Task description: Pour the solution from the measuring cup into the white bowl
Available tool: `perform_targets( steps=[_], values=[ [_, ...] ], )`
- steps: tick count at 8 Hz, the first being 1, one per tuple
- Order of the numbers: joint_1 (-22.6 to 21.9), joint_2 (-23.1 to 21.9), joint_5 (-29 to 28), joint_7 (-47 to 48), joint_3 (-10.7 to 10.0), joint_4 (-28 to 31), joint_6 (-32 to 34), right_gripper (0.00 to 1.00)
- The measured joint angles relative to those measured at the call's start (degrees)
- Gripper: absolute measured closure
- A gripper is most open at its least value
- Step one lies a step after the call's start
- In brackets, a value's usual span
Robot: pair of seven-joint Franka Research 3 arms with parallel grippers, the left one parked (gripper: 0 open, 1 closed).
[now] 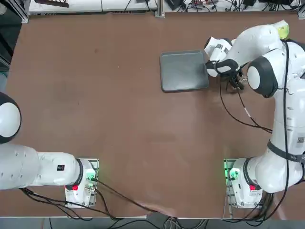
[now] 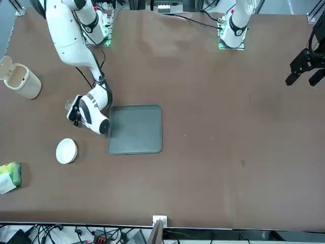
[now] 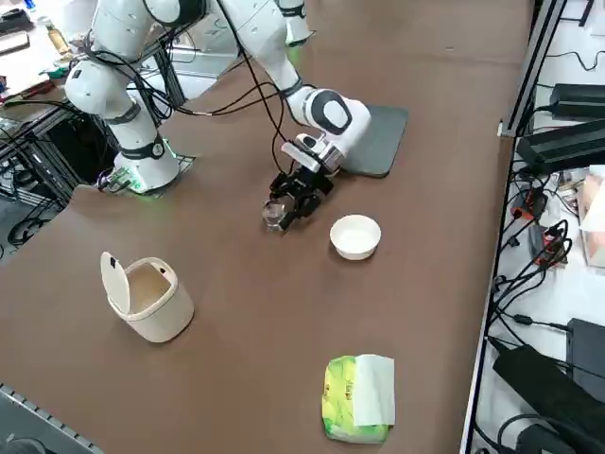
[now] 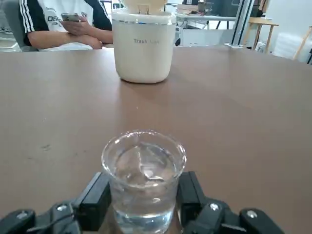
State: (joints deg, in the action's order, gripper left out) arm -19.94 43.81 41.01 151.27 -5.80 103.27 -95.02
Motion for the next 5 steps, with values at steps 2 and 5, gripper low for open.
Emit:
perform_targets(
  steps=[2,5],
  values=[
    [-0.6,0.0,1.3,-1.4,0.1,-0.7,0.9,0.27],
    [-2.8,-0.1,1.6,-6.3,0.2,-4.1,5.7,0.27]
  ],
)
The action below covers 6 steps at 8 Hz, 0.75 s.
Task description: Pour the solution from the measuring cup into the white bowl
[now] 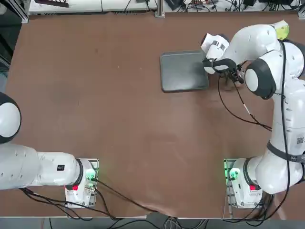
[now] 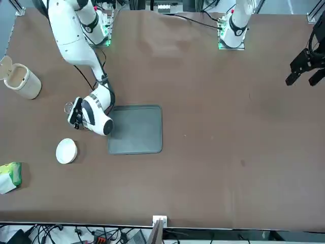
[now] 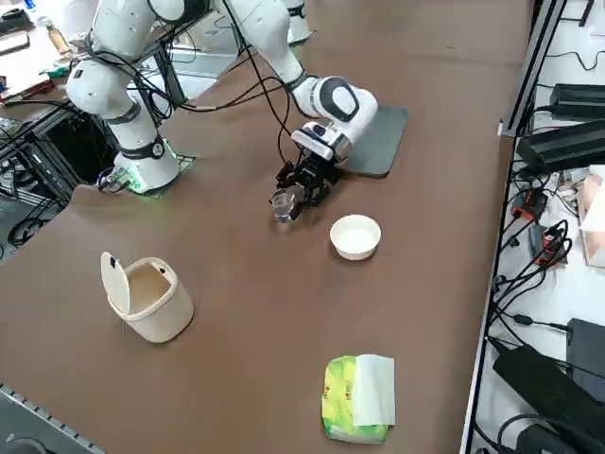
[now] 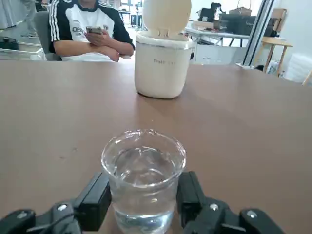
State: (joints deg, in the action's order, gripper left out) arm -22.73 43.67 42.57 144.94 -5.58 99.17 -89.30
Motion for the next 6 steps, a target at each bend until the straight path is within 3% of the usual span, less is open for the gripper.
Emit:
perform_targets(
  steps=[3,6],
  values=[
    [-1.3,-3.5,0.0,-5.3,0.2,-2.7,1.0,0.27],
    [-1.3,-8.1,-0.8,-15.7,0.3,-4.8,-3.5,0.27]
  ],
)
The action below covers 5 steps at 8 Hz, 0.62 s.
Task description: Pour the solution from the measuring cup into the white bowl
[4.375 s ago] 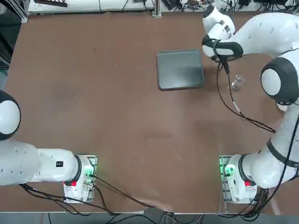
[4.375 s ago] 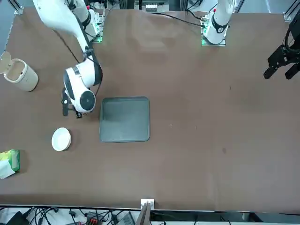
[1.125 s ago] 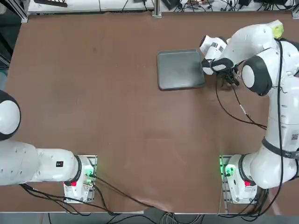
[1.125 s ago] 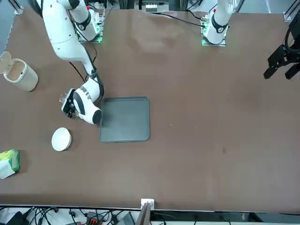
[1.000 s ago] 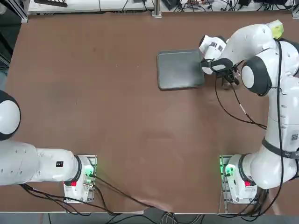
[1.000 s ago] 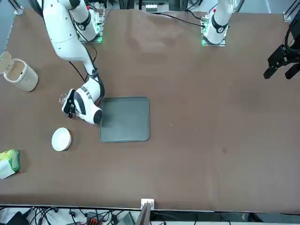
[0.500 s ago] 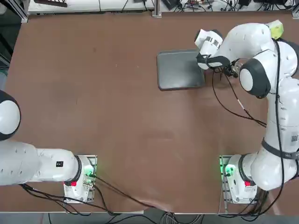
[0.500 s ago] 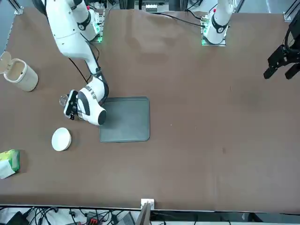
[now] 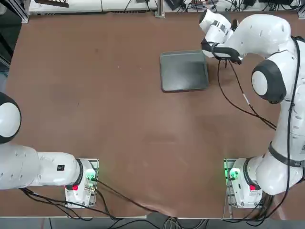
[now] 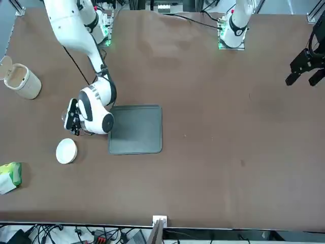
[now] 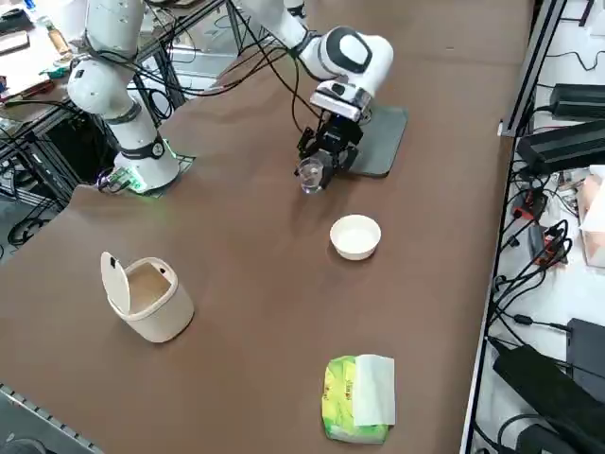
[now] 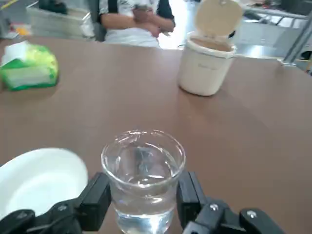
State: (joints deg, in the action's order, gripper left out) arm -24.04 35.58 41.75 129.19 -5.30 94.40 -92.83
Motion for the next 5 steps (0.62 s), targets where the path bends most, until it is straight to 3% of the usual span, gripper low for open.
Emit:
perform_targets(
  steps=[5],
  values=[
    [2.8,-0.7,-2.1,-14.9,-0.2,-3.0,-10.8,0.27]
  ],
)
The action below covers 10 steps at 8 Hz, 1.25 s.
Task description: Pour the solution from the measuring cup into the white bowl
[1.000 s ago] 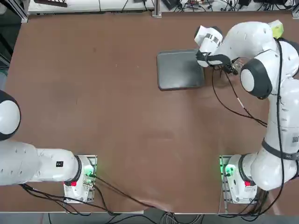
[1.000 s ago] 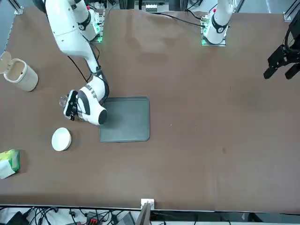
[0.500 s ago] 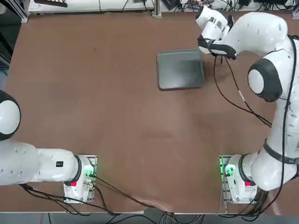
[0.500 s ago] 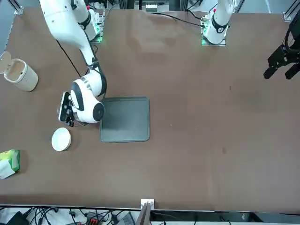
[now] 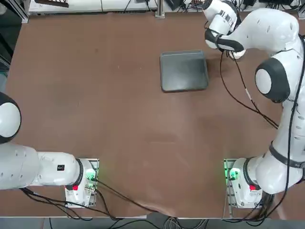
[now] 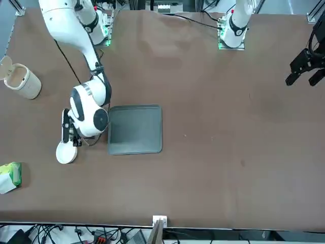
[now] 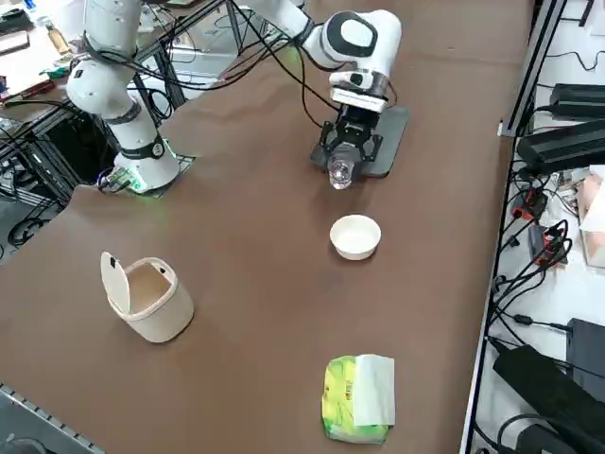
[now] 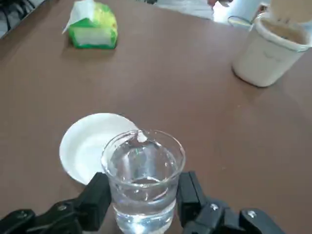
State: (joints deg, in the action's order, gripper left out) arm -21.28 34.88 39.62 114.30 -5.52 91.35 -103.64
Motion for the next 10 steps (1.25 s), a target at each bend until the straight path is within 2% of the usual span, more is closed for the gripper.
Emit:
perform_targets(
  steps=[3,10],
  values=[
    [3.1,0.1,-1.1,-5.6,0.0,-0.4,-3.8,0.27],
    [8.9,1.4,-17.6,-23.4,-0.1,-3.8,-9.9,0.27]
  ],
)
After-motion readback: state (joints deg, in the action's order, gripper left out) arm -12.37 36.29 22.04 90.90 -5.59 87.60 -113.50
